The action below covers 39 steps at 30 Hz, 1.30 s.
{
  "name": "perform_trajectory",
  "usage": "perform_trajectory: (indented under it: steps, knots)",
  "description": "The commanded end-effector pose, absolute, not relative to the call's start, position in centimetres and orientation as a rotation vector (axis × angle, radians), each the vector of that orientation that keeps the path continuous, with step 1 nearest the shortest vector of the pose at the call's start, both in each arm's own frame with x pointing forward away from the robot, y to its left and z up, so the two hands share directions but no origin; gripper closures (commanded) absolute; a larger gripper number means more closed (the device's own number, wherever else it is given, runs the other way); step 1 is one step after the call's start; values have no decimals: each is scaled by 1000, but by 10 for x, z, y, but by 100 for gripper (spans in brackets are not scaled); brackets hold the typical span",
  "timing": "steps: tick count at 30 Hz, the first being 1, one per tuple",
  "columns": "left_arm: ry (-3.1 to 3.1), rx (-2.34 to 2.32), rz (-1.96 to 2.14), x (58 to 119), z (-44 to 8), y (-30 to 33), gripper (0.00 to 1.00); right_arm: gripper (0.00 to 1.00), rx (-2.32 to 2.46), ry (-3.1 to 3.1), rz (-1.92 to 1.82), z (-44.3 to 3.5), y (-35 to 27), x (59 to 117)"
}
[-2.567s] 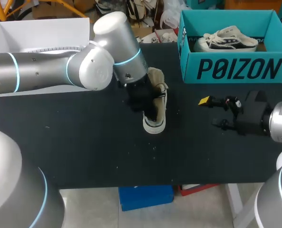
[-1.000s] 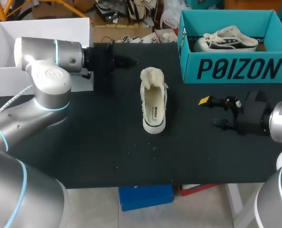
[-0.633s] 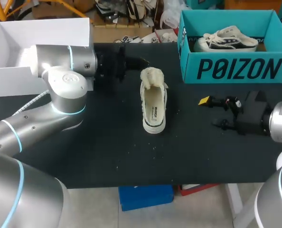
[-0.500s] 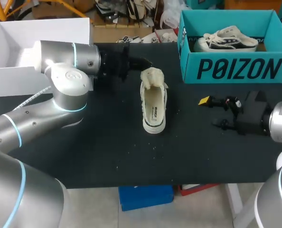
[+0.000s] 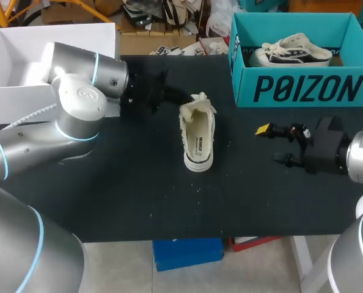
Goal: Take the shoe out of the shoebox, open the shoe tongue, remove and reinsert the insole, then place the shoe into the shoebox
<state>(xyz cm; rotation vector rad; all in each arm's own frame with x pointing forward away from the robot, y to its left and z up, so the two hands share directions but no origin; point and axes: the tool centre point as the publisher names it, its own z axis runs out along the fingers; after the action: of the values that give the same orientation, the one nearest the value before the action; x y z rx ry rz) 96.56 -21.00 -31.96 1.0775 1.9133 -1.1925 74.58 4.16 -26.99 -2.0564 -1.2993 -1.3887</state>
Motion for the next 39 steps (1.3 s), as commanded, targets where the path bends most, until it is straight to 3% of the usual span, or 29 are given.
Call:
perform_trajectory:
  steps: [1, 10, 25, 39]
  knots:
    - [1869, 1074, -1217, 945, -312, -200, 100, 0, -2059, -1299, -1387, -270, 43, 747]
    - [1852, 1146, -1217, 929, -302, -192, 100, 0, -2059, -1299, -1387, -270, 43, 747]
    - [1867, 1182, -1028, 999, -270, -206, 100, 0, -2059, -1299, -1387, -270, 43, 747]
    - [1976, 1430, -868, 1010, -302, -239, 100, 0, -2059, -1299, -1387, -270, 43, 747]
